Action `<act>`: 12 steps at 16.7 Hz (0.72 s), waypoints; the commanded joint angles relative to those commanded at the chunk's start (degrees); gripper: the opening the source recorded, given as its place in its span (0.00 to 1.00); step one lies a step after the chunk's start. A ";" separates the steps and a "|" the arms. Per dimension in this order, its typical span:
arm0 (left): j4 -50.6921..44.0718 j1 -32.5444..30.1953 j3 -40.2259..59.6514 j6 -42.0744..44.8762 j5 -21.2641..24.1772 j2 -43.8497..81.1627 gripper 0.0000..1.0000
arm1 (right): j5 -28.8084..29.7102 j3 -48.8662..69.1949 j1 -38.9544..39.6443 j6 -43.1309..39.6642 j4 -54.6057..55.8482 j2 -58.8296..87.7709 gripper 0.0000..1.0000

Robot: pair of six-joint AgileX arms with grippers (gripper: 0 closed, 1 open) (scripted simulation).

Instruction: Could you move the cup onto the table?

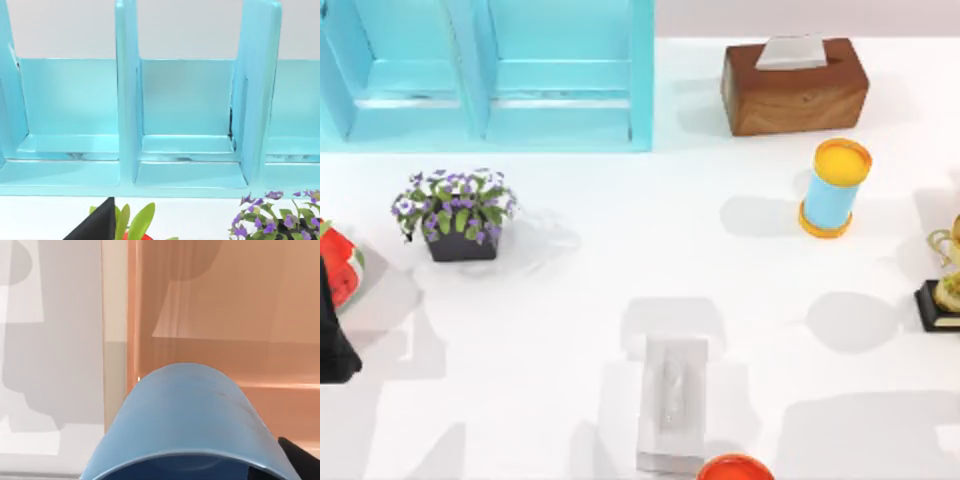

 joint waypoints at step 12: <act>0.00 0.00 0.00 0.00 0.00 0.00 1.00 | -0.95 23.82 16.54 20.68 -4.90 13.83 0.00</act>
